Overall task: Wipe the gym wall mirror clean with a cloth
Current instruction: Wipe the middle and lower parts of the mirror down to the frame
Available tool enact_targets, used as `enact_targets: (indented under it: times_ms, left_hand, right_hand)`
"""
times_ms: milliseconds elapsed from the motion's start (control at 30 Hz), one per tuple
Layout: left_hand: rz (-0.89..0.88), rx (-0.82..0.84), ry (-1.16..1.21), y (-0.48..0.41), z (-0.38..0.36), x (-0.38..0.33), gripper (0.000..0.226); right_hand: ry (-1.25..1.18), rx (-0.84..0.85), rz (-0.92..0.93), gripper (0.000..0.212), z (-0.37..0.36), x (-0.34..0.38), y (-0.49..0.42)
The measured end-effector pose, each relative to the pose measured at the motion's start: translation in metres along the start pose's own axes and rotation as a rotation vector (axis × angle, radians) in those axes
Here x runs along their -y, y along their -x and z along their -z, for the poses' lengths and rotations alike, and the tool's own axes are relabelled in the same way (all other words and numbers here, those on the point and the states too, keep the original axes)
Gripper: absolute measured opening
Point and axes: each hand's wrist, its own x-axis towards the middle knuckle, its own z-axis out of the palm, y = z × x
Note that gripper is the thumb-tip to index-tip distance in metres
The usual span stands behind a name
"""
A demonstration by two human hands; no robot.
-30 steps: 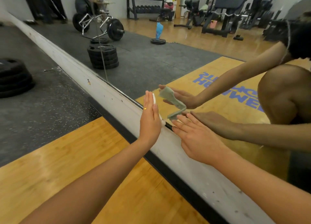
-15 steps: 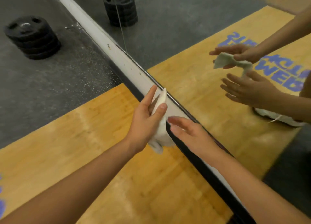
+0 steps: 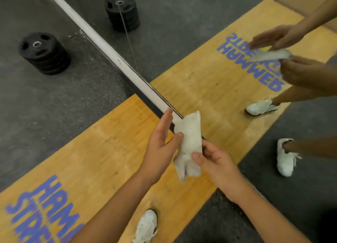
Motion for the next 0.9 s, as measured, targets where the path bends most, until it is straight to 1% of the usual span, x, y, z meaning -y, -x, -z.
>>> enact_targets:
  times_ms: [67,133,167,233,267,333,400,500,567,667,767,900]
  left_hand:
    - [0.097,0.024,0.032,0.021,-0.007,-0.026,0.072]
    - [0.215,0.088,0.064,0.039,-0.012,-0.053,0.08]
    - [0.244,0.133,0.059,0.046,-0.013,-0.066,0.075]
    - [0.255,0.203,0.046,0.056,-0.012,-0.089,0.06]
    - [0.26,0.216,0.062,0.061,-0.012,-0.099,0.063]
    - [0.276,0.215,0.099,0.069,-0.012,-0.119,0.077]
    - [0.265,0.224,0.103,0.078,-0.01,-0.137,0.082]
    - [0.255,0.287,0.108,0.09,-0.007,-0.16,0.073]
    - [0.214,0.315,0.11,0.095,-0.003,-0.175,0.069]
    - [0.13,0.321,0.09,0.102,-0.002,-0.201,0.074]
    - [0.032,0.322,0.003,0.115,-0.01,-0.229,0.077]
    - [-0.039,0.391,-0.061,0.132,-0.028,-0.258,0.084]
  right_hand:
    - [-0.018,-0.063,0.014,0.031,0.007,0.032,0.022]
    - [-0.013,-0.116,0.027,0.031,0.011,0.062,0.04]
    - [-0.017,-0.139,0.032,0.032,0.011,0.075,0.047]
    - [-0.012,-0.171,0.044,0.032,0.007,0.096,0.063]
    - [-0.002,-0.184,0.04,0.033,0.003,0.103,0.073]
    - [-0.004,-0.209,0.041,0.035,-0.006,0.115,0.091]
    - [-0.004,-0.246,0.045,0.038,-0.017,0.129,0.11]
    - [0.004,-0.302,0.043,0.041,-0.035,0.156,0.136]
    - [0.0,-0.364,0.056,0.048,-0.045,0.176,0.15]
    - [-0.005,-0.472,0.087,0.058,-0.054,0.196,0.171]
    - [-0.045,-0.577,0.116,0.067,-0.063,0.212,0.197]
    - [-0.175,-0.676,0.151,0.072,-0.067,0.219,0.228]
